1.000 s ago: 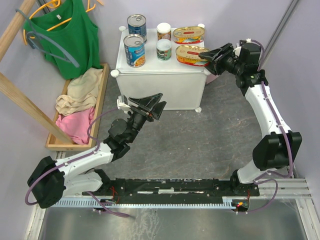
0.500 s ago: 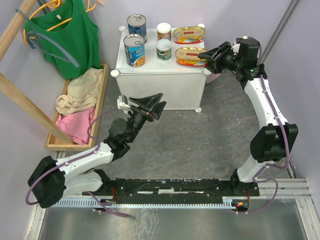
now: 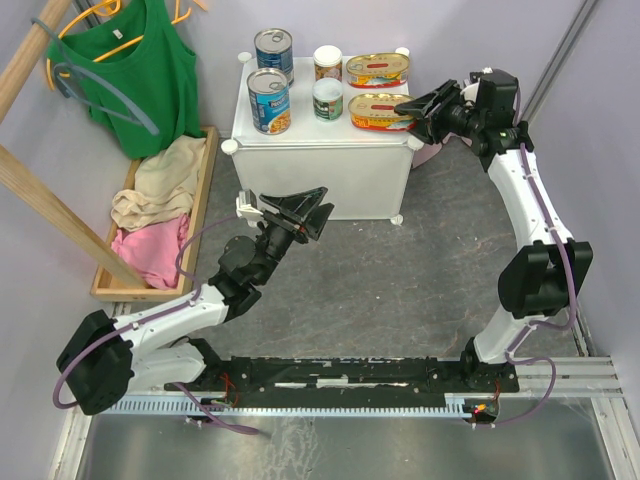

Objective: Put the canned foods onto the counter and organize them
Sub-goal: Place the canned food on the counter.

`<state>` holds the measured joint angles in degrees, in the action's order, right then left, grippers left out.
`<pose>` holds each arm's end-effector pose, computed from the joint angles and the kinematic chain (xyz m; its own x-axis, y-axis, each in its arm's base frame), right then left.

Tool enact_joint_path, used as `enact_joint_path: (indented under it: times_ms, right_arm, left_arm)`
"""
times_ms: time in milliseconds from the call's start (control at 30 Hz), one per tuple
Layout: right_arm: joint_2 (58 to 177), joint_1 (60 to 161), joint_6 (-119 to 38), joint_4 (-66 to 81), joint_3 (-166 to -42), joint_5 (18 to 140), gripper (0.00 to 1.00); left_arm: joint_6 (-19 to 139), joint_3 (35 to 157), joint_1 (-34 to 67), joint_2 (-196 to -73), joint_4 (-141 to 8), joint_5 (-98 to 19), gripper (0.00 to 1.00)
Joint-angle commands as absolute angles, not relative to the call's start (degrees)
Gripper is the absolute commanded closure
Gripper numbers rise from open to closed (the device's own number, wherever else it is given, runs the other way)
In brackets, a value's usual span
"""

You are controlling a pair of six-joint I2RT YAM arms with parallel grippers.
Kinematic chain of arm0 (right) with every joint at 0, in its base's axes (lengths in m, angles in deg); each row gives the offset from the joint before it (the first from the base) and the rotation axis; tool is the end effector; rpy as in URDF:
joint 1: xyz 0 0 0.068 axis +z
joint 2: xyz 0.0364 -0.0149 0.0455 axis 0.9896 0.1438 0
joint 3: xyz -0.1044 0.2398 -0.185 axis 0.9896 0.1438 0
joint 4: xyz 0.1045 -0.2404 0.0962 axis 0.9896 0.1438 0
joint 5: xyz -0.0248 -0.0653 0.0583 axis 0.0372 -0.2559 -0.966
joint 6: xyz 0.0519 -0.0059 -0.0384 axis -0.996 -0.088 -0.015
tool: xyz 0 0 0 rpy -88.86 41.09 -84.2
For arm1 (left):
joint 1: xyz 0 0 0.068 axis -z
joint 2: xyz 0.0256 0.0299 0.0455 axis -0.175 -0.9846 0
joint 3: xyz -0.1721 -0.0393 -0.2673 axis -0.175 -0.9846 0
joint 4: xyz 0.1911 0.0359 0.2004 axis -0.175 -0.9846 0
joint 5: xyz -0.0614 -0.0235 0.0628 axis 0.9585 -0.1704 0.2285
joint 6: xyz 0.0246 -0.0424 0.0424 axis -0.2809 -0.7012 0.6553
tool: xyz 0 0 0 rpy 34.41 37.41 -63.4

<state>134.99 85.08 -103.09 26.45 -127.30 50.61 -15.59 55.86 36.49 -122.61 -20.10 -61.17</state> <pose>0.4371 0.0554 0.4465 -0.6794 0.7170 -0.1558 0.0917 0.2936 0.9515 0.1850 -0.1782 0.3412 -0.5405 -0.8412 0.0110 0.2247 -0.1570 -0.9617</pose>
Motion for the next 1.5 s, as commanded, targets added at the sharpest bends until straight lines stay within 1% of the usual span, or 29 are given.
enact_joint_path:
  times_ms: [0,100,267,400,633,733,933,1100,1467]
  right_arm:
    - [134.68,84.58,-102.52,23.98,-131.38,49.25,0.76]
    - [135.30,84.63,-102.04,24.91,-132.87,49.55,0.72]
    - [136.88,84.39,-101.23,27.27,-136.15,49.75,0.69]
    - [138.28,84.42,-99.65,29.96,-138.63,49.70,0.61]
    - [139.23,84.37,-97.34,32.75,-139.85,50.43,0.44]
    - [140.03,84.31,-96.09,35.00,-141.50,50.58,0.41]
    - [141.17,84.35,-93.10,39.14,-143.83,52.13,0.30]
    - [142.34,84.28,-91.33,41.46,-145.47,52.76,0.25]
    - [144.04,84.19,-84.98,49.64,-151.05,56.59,0.25]
  left_arm:
    - [-14.26,56.78,36.10,-122.76,-17.88,-60.63,0.20]
    - [-14.28,56.92,35.96,-122.63,-17.95,-60.57,0.20]
    - [-14.33,57.05,35.78,-122.37,-18.14,-60.50,0.20]
    - [-14.32,57.04,35.66,-122.15,-18.32,-60.48,0.20]
    - [-14.41,57.03,35.50,-122.06,-18.32,-60.35,0.20]
    - [-14.52,56.90,35.39,-121.90,-18.32,-60.39,0.20]
    - [-14.72,56.71,35.37,-121.81,-18.19,-60.20,0.20]
    - [-14.81,56.43,35.41,-121.55,-18.23,-60.17,0.20]
    - [-14.66,56.24,35.35,-120.94,-18.41,-60.08,0.20]
